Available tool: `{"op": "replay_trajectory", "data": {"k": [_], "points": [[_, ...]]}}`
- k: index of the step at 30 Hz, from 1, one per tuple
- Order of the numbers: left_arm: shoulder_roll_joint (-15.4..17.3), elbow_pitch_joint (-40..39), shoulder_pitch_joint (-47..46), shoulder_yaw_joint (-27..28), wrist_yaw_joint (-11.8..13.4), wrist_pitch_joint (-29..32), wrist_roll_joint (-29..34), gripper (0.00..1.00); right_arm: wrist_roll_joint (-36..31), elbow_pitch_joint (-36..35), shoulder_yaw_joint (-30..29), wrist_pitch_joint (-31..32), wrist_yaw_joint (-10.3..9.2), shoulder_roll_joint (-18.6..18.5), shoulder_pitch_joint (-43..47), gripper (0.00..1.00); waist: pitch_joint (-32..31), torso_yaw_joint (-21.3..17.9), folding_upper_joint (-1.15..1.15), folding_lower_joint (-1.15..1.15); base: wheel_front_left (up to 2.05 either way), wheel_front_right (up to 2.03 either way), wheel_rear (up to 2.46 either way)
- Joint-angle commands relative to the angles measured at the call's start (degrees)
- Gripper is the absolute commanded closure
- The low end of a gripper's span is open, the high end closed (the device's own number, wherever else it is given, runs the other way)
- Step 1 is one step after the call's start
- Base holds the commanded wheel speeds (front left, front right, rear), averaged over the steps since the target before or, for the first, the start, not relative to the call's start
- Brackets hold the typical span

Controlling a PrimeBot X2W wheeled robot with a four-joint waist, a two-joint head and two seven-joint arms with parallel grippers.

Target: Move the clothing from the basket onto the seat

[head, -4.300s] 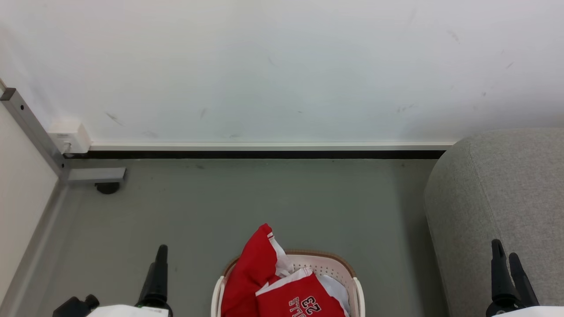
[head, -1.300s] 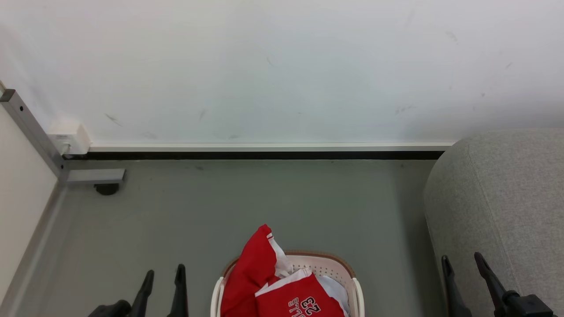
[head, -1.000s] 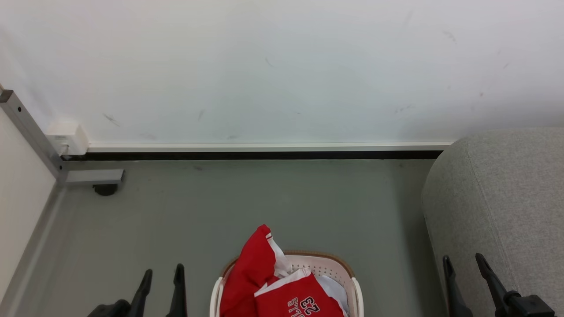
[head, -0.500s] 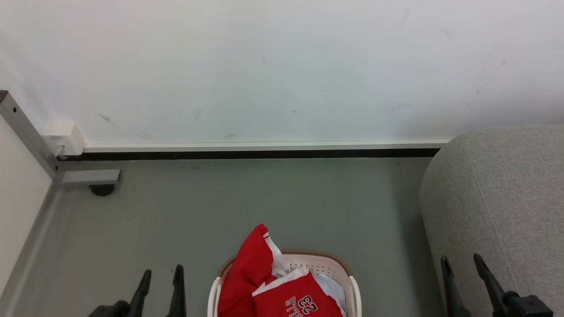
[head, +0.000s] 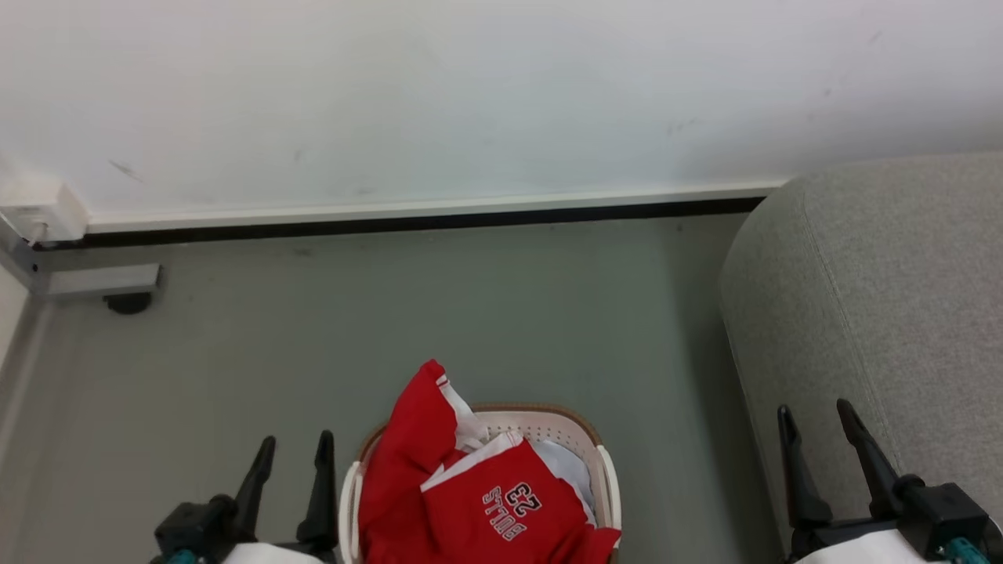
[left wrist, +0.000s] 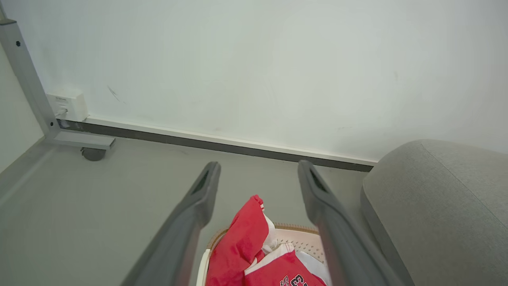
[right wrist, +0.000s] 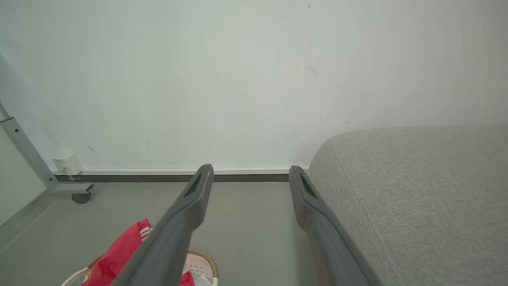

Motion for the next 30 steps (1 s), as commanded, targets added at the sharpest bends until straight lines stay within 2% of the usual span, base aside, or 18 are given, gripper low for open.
{"op": "replay_trajectory", "data": {"k": [1, 7, 12, 26, 30], "points": [[0.4, 0.5, -1.1, 0.0, -0.2, 0.0, 1.2, 0.00, 0.3, -0.6, 0.1, 0.0, -0.14, -0.3, -1.1, 0.00, 2.8, -1.8, 0.00, 0.00, 0.00, 0.00, 0.00], [1.2, 5.5, -7.6, -2.6, -1.2, 0.0, 4.1, 0.00, 1.4, -3.2, 1.1, 0.0, -0.14, -0.3, -4.9, 0.00, 9.7, -5.0, 0.00, 0.00, 0.00, 0.00, 0.00], [2.6, 13.2, -14.8, -7.0, -1.7, 0.5, 6.5, 0.00, 3.2, -5.8, 2.6, 0.0, -0.14, -0.3, -8.2, 0.00, 15.9, -7.8, 0.00, 0.00, 0.00, 0.00, 0.00], [5.9, 32.0, -33.5, -16.6, -2.2, 8.7, 11.7, 0.00, 6.8, -13.9, 5.0, 0.0, -0.13, -0.2, -15.1, 0.00, 31.8, -12.7, 0.00, 0.00, 0.00, 0.00, 0.00], [7.0, 36.9, -38.0, -16.9, -0.2, 10.2, 13.1, 0.00, 7.0, -15.6, 5.4, 0.0, -0.13, -0.2, -16.1, 0.00, 35.2, -13.2, 0.00, 0.00, 0.00, 0.00, 0.00]]}}
